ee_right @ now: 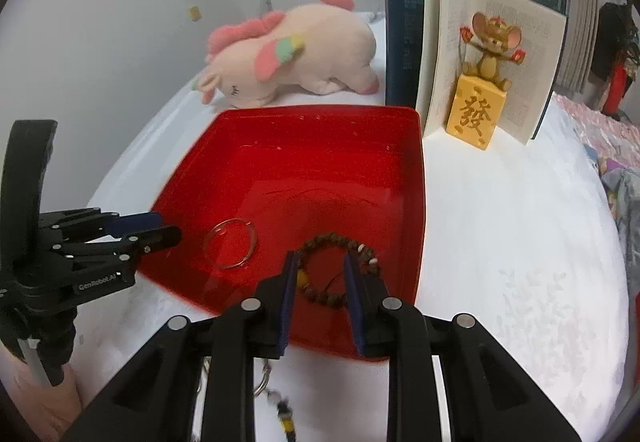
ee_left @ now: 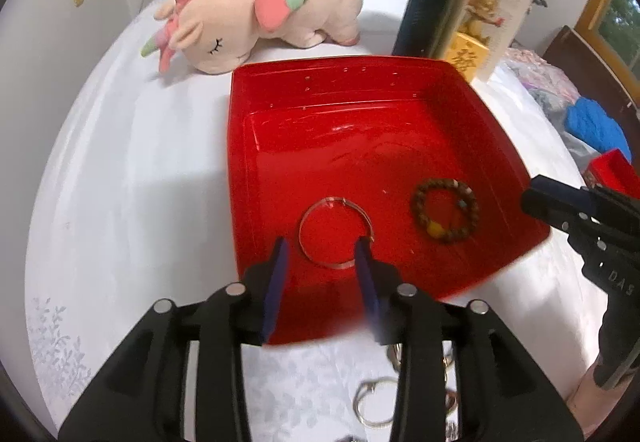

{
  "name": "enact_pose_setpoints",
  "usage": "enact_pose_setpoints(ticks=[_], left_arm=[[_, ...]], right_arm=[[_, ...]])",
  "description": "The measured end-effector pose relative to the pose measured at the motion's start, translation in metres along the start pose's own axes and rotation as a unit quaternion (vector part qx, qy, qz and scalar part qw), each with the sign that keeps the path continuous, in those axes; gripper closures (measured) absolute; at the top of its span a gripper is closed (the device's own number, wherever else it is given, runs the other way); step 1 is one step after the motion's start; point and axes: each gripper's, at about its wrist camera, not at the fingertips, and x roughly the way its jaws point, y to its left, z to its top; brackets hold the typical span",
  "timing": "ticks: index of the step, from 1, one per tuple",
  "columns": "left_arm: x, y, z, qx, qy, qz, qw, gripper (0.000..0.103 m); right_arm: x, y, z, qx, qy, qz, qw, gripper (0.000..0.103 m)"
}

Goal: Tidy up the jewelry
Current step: 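Lift both tools out of the red tin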

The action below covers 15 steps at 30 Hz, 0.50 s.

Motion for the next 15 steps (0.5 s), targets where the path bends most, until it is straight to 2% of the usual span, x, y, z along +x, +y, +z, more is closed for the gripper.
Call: enact_pose_setpoints(ticks=[4, 6, 7, 9, 11, 15], left_arm=[[-0.027, -0.006, -0.024, 0.018, -0.022, 0.005, 0.9996, 0.049], [-0.035, -0.008, -0.034, 0.025, -0.031, 0.003, 0.9992, 0.026], [-0.043, -0.008, -0.042, 0.028, -0.039, 0.004, 0.9988, 0.023], [-0.053, -0.010, -0.059, 0.034, -0.055, 0.017, 0.9978, 0.017], [-0.058, -0.012, -0.071, 0.038, -0.061, 0.023, 0.9972, 0.013], [-0.060, -0.013, -0.091, 0.034, -0.055, 0.016, 0.9978, 0.012]], right_arm=[[-0.022, 0.001, -0.016, 0.000, -0.011, 0.008, 1.000, 0.079], [-0.032, 0.003, -0.027, 0.000, -0.017, 0.008, 1.000, 0.079], [-0.036, 0.004, -0.032, 0.001, -0.018, 0.007, 1.000, 0.079], [-0.041, 0.006, -0.043, 0.002, -0.018, 0.006, 1.000, 0.076], [-0.045, 0.009, -0.057, 0.002, -0.018, 0.003, 1.000, 0.065], [-0.049, 0.016, -0.080, 0.000, -0.019, -0.017, 1.000, 0.060]])
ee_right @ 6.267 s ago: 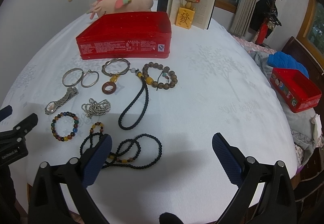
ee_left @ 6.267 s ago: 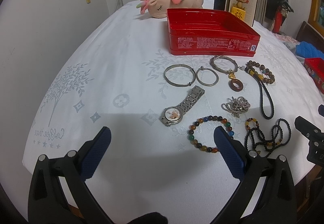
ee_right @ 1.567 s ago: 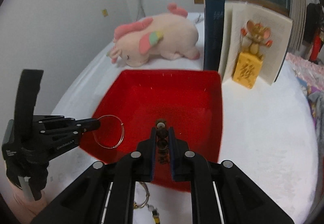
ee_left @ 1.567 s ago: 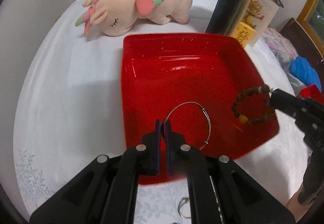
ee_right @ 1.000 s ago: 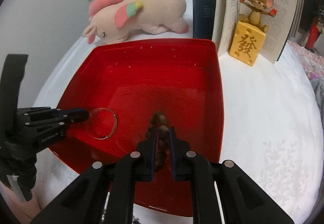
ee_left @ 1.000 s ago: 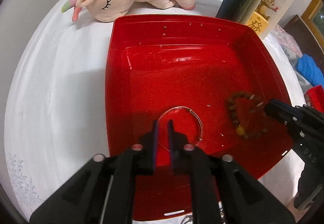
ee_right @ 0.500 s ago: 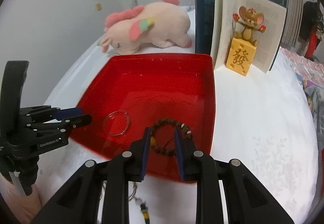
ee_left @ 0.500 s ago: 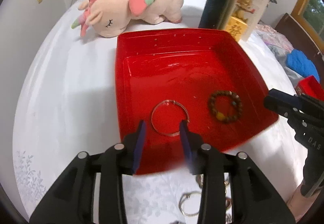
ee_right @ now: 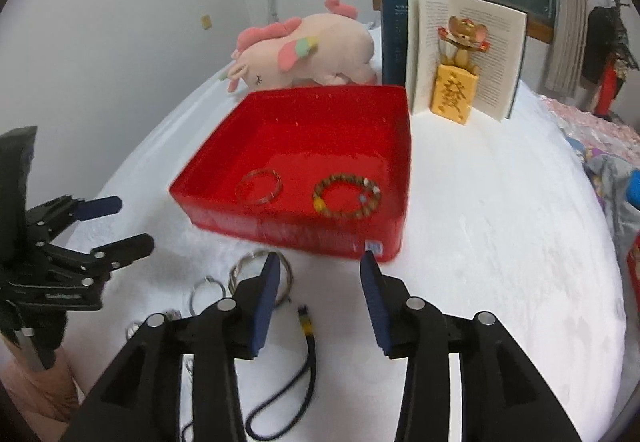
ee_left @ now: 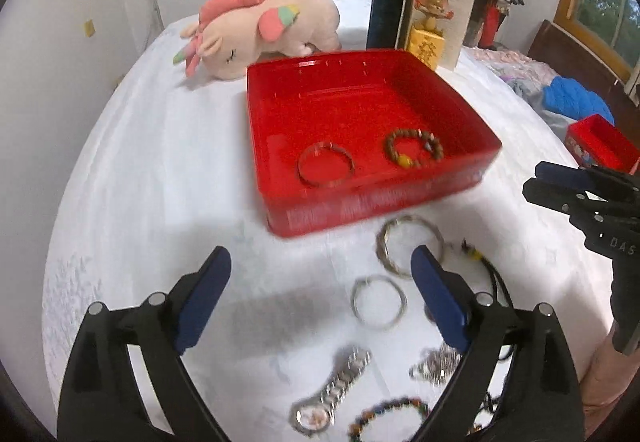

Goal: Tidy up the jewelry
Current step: 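Lift both tools out of the red tin, then grasp the thin silver hoop with left gripper while right gripper grasps the twisted silver bangle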

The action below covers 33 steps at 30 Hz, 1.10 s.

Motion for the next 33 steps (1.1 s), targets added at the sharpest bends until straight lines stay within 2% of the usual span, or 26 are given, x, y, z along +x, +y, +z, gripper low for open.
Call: enact_pose_setpoints(ticks=[2, 6, 8, 13, 18, 21, 22, 25, 26, 29, 33], left_arm=[[-0.001, -0.002, -0.012, -0.003, -0.003, 0.010, 0.9999, 0.012], [-0.003, -0.002, -0.032, -0.022, -0.001, 0.015, 0.9996, 0.012], [-0.004, 0.000, -0.041, -0.035, 0.001, 0.016, 0.9993, 0.012], [-0.011, 0.005, -0.058, -0.065, -0.013, 0.030, 0.9974, 0.011], [-0.014, 0.004, -0.068, -0.078, -0.013, 0.024, 0.9966, 0.009], [-0.005, 0.000, -0.068, -0.073, 0.003, 0.011, 0.9973, 0.008], [0.000, -0.001, -0.066, -0.069, 0.011, 0.010, 0.9975, 0.008], [0.023, -0.003, -0.054, -0.054, 0.038, 0.021, 0.9976, 0.008], [0.031, -0.004, -0.050, -0.049, 0.050, 0.023, 0.9973, 0.009], [0.051, -0.003, -0.042, -0.045, 0.079, 0.017, 0.9958, 0.010], [0.056, -0.008, -0.036, -0.026, 0.077, 0.029, 0.9962, 0.010]], right_arm=[[0.001, 0.002, -0.012, 0.008, 0.008, -0.012, 1.000, 0.045], [-0.002, 0.005, -0.030, 0.011, 0.005, -0.054, 0.998, 0.036], [-0.004, 0.008, -0.037, 0.015, 0.002, -0.067, 0.998, 0.022], [-0.008, 0.018, -0.053, 0.018, 0.004, -0.066, 0.998, 0.013], [-0.007, 0.028, -0.063, 0.017, 0.011, -0.054, 0.998, 0.013], [-0.003, 0.031, -0.062, 0.010, 0.015, -0.048, 0.999, 0.013], [0.000, 0.030, -0.059, 0.010, 0.018, -0.048, 0.999, 0.016], [0.010, 0.017, -0.053, 0.024, 0.038, -0.037, 0.998, 0.037], [0.015, 0.011, -0.050, 0.034, 0.048, -0.029, 0.998, 0.039], [0.028, 0.000, -0.046, 0.040, 0.066, -0.018, 0.997, 0.042], [0.033, -0.002, -0.043, 0.034, 0.068, -0.022, 0.997, 0.042]])
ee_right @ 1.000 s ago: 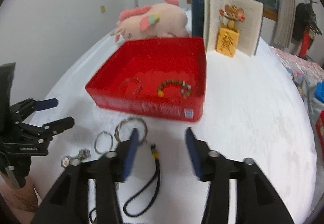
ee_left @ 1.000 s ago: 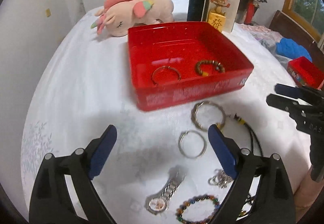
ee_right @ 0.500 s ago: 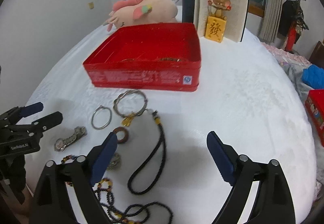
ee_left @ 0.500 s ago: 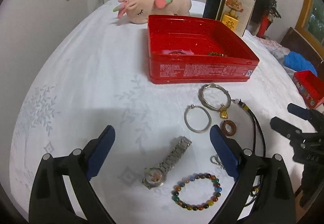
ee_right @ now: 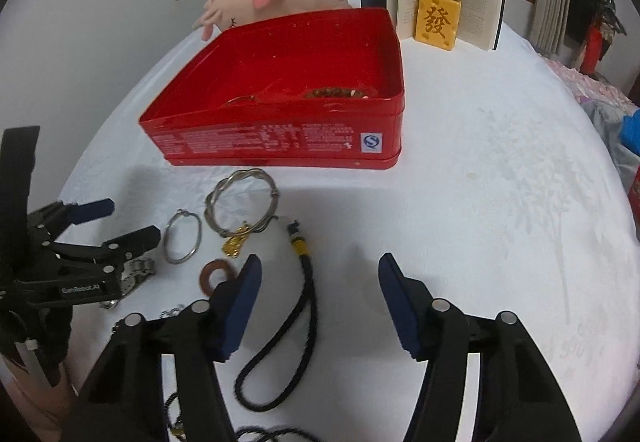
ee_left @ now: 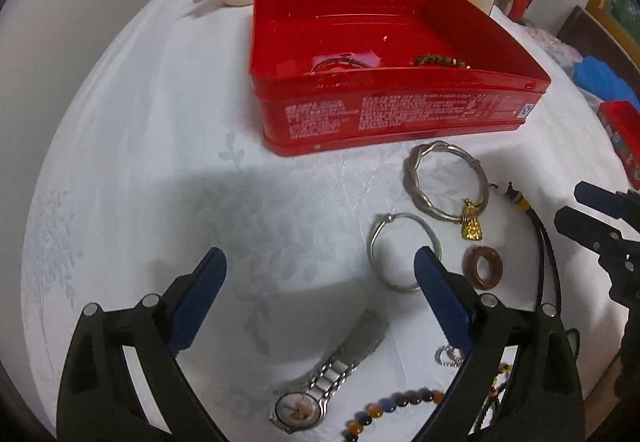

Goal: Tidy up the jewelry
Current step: 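Grasp the thin silver hoop with left gripper while right gripper grasps the twisted silver bangle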

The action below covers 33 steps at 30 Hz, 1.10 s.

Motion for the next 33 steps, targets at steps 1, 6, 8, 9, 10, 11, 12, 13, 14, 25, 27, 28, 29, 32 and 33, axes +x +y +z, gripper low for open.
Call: enact_pose_setpoints(ticks=[1, 6, 8, 9, 10, 11, 12, 13, 14, 25, 27, 28, 29, 32, 33], left_arm=[[0.000, 0.000, 0.000, 0.001, 0.001, -0.001, 1.0000, 0.010], [0.006, -0.004, 0.004, 0.009, 0.009, -0.002, 0.9999, 0.011], [0.008, -0.005, 0.005, 0.010, 0.016, -0.007, 0.9998, 0.019], [0.010, -0.006, 0.006, 0.011, 0.020, -0.010, 0.9997, 0.023], [0.013, -0.006, 0.008, 0.010, 0.026, -0.016, 0.9995, 0.023], [0.014, -0.007, 0.008, 0.010, 0.030, -0.021, 0.9993, 0.023], [0.016, -0.007, 0.008, 0.011, 0.033, -0.023, 0.9991, 0.024], [0.017, -0.008, 0.008, 0.013, 0.034, -0.025, 0.9991, 0.025], [0.017, -0.010, 0.008, 0.015, 0.035, -0.027, 0.9989, 0.028], [0.022, -0.026, 0.014, 0.032, 0.046, -0.079, 0.9953, 0.056], [0.023, -0.026, 0.016, 0.033, 0.046, -0.077, 0.9955, 0.064], [0.024, -0.027, 0.016, 0.033, 0.046, -0.075, 0.9956, 0.069], [0.023, -0.026, 0.017, 0.033, 0.046, -0.077, 0.9954, 0.077], [0.025, -0.025, 0.019, 0.033, 0.047, -0.081, 0.9951, 0.091], [0.026, -0.025, 0.019, 0.034, 0.047, -0.081, 0.9950, 0.094]], right_arm=[[0.001, -0.001, 0.001, 0.001, 0.001, 0.001, 1.000, 0.042], [0.006, -0.003, 0.008, 0.001, 0.003, 0.010, 1.000, 0.042], [0.007, -0.002, 0.011, 0.000, 0.003, 0.013, 1.000, 0.042], [0.008, -0.002, 0.012, 0.000, 0.003, 0.014, 1.000, 0.042], [0.009, -0.002, 0.014, 0.000, 0.004, 0.015, 1.000, 0.042], [0.010, -0.002, 0.015, -0.001, 0.004, 0.016, 1.000, 0.042], [0.011, -0.002, 0.016, -0.001, 0.005, 0.017, 1.000, 0.042], [0.012, -0.002, 0.018, -0.002, 0.005, 0.018, 1.000, 0.042], [0.013, -0.001, 0.019, -0.003, 0.007, 0.019, 1.000, 0.042], [0.028, 0.006, 0.036, -0.011, 0.026, 0.047, 0.998, 0.052], [0.030, 0.010, 0.041, -0.017, 0.031, 0.058, 0.998, 0.053], [0.033, 0.012, 0.044, -0.020, 0.036, 0.064, 0.997, 0.054], [0.037, 0.015, 0.047, -0.024, 0.041, 0.067, 0.997, 0.054], [0.047, 0.021, 0.054, -0.032, 0.054, 0.064, 0.996, 0.055], [0.050, 0.023, 0.056, -0.034, 0.057, 0.061, 0.996, 0.055]])
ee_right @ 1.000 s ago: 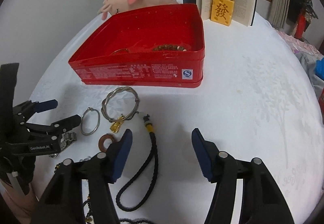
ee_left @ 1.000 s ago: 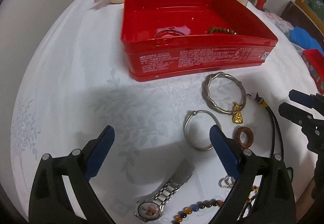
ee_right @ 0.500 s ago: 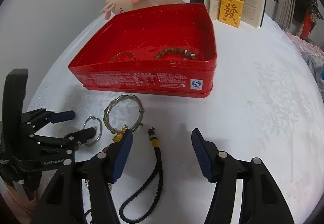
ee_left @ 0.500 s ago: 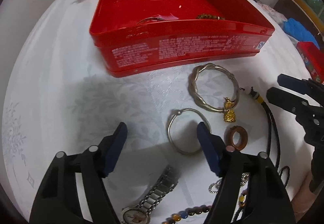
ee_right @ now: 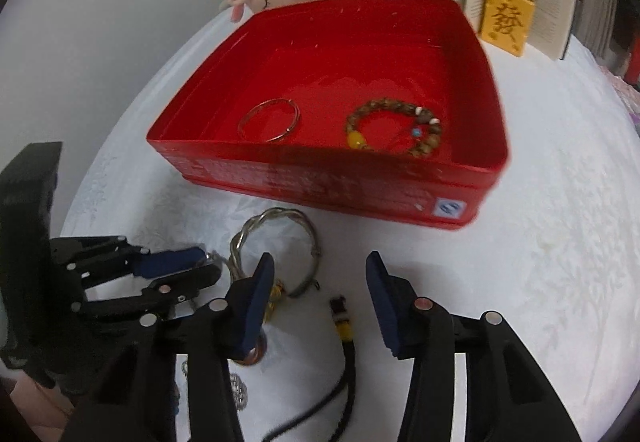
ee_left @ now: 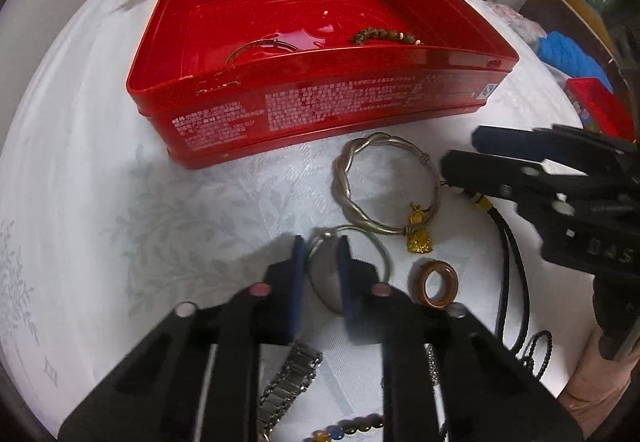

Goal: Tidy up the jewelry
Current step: 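Grasp the thin silver hoop with left gripper while right gripper grasps the twisted silver bangle, then carry both bangles into the red tin and open both grippers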

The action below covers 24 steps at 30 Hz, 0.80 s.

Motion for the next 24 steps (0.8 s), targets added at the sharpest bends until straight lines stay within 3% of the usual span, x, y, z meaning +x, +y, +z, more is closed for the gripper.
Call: enact_pose_setpoints(ticks=[2, 10, 15, 19, 24], left_arm=[[0.000, 0.002, -0.001, -0.003, -0.002, -0.003, 1.0000, 0.101], [-0.003, 0.010, -0.004, -0.015, -0.009, -0.017, 0.9997, 0.101], [-0.009, 0.017, -0.007, -0.022, -0.016, -0.017, 0.9995, 0.101], [-0.017, 0.023, -0.009, -0.028, -0.029, -0.014, 0.9991, 0.101], [-0.027, 0.030, -0.012, -0.032, -0.038, -0.017, 0.9986, 0.102]], right_arm=[[0.008, 0.003, 0.004, -0.004, 0.010, -0.002, 1.000, 0.056], [0.024, 0.008, 0.006, -0.018, 0.024, -0.015, 0.999, 0.059], [0.029, 0.013, 0.007, -0.038, 0.023, -0.038, 0.998, 0.074], [0.030, 0.018, 0.004, -0.052, 0.019, -0.043, 0.998, 0.097], [0.023, 0.020, -0.003, -0.047, 0.012, -0.035, 0.998, 0.097]])
